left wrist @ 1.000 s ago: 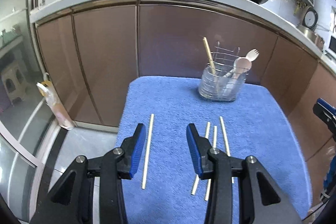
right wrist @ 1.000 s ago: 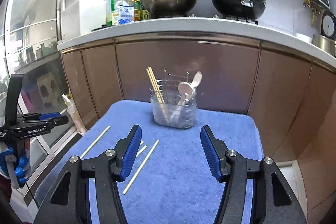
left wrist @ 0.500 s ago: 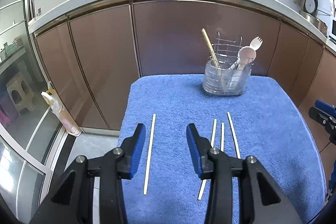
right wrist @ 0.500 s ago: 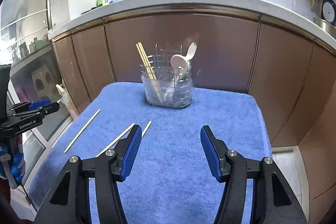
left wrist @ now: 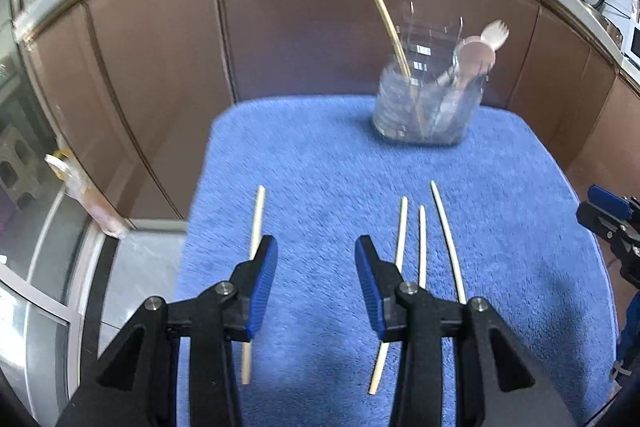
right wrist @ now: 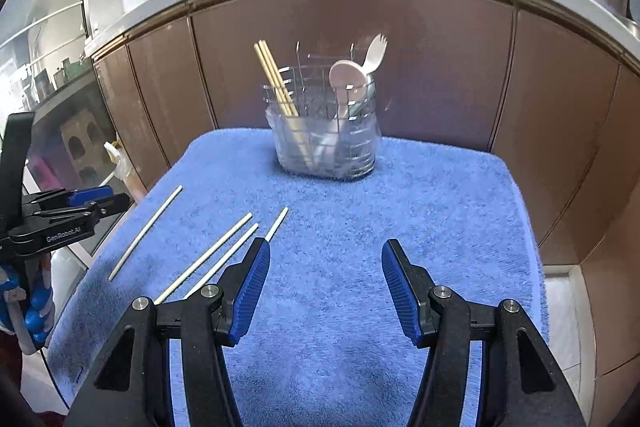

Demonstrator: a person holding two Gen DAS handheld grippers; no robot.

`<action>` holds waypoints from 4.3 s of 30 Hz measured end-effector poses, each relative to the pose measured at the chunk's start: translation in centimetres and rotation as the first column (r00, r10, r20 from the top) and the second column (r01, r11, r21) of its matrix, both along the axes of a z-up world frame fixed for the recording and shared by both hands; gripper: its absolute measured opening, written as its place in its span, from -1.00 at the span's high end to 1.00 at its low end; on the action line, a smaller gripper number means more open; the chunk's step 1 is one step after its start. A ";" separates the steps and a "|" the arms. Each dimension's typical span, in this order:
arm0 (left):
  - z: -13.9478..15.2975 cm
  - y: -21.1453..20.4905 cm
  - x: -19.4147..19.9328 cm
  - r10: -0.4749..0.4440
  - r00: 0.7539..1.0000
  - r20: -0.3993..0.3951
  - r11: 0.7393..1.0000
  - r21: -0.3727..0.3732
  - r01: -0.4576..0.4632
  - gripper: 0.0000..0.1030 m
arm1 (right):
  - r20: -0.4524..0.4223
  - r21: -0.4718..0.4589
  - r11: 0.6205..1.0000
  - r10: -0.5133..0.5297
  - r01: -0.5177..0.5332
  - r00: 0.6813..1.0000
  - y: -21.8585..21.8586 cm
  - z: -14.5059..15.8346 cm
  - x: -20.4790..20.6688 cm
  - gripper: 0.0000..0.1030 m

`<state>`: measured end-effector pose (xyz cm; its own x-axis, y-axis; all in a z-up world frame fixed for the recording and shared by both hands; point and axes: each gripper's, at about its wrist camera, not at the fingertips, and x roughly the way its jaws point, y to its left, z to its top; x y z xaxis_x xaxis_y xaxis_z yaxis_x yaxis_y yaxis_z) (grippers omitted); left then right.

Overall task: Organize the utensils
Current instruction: 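Lower the left tool onto a chopstick on the towel and close it, then close the right tool on another chopstick while the left tool holds its chopstick, then lift both chopsticks over the clear holder and release them inside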

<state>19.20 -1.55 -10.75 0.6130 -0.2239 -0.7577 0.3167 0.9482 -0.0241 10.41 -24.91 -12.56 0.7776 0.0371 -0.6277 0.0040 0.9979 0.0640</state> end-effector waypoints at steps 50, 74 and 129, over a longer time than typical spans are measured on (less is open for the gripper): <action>-7.7 -11.7 9.1 -0.260 0.876 -0.407 0.950 0.054 0.307 0.91 | -0.176 0.084 0.991 0.117 -0.103 0.977 -0.8 -6.5 4.7 -0.05; -5.1 -2.7 6.9 -0.205 0.932 -0.299 0.974 -0.158 0.163 0.91 | -0.448 0.135 0.979 0.198 -0.153 0.872 5.0 -9.2 16.0 0.58; 7.2 1.7 -5.5 -0.054 0.998 0.027 0.966 -0.251 0.059 0.91 | -0.035 0.155 0.949 0.285 -0.276 0.958 4.9 -0.2 0.5 0.90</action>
<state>13.75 0.18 -3.52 0.6083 -0.4408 -0.6601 0.3725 0.8929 -0.2530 10.93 -20.00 -12.79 0.6858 0.3437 -0.6415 -0.2669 0.9388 0.2176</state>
